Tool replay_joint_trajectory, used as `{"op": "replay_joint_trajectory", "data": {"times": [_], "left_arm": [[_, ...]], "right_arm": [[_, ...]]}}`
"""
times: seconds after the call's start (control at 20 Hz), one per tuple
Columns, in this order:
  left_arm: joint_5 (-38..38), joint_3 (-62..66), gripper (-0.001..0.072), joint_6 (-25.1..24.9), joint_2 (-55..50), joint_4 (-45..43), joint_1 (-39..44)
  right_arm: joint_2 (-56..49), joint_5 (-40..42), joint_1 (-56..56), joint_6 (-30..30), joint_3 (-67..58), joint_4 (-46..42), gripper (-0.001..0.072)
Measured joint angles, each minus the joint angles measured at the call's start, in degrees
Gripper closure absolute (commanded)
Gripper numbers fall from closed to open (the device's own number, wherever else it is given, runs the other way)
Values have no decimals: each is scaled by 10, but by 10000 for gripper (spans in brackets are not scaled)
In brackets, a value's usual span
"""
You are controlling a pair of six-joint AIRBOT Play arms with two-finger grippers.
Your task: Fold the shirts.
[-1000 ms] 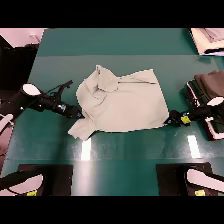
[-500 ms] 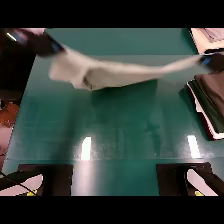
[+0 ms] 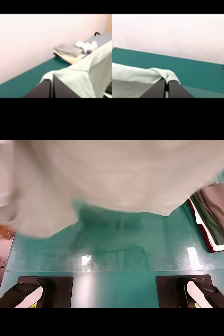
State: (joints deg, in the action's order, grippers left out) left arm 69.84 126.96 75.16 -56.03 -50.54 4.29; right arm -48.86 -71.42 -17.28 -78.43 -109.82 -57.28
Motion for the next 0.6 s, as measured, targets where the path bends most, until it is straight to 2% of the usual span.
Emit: {"op": "replay_joint_trajectory", "data": {"times": [0.15,0.3,0.45,0.6], "left_arm": [[-18,-47,683,-2,3,-31,0],[-17,-125,682,-2,-41,-52,0],[4,-170,682,-2,-141,-59,0],[-2,-188,681,-1,-265,-59,0]], "right_arm": [[-57,-60,1,-36,-57,-21,699],[-129,-111,1,-66,-47,-32,699],[-214,-150,2,-89,3,-38,699],[-295,-148,12,-99,65,-43,698]]}}
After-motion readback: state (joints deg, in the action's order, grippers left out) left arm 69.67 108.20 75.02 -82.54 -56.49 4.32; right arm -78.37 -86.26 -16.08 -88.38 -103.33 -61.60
